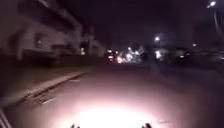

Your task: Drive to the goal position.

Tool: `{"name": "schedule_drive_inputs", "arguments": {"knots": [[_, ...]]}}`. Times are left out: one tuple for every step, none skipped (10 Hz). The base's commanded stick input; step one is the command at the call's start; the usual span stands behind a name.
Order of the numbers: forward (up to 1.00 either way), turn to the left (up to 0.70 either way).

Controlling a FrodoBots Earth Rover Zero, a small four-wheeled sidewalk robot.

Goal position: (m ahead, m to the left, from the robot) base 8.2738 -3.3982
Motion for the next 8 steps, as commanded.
{"name": "schedule_drive_inputs", "arguments": {"knots": [[0.7,0.0],[0.7,0.0],[0.7,0.0],[0.7,0.0],[0.7,0.0],[0.7,0.0],[0.7,0.0],[0.7,0.0]]}}
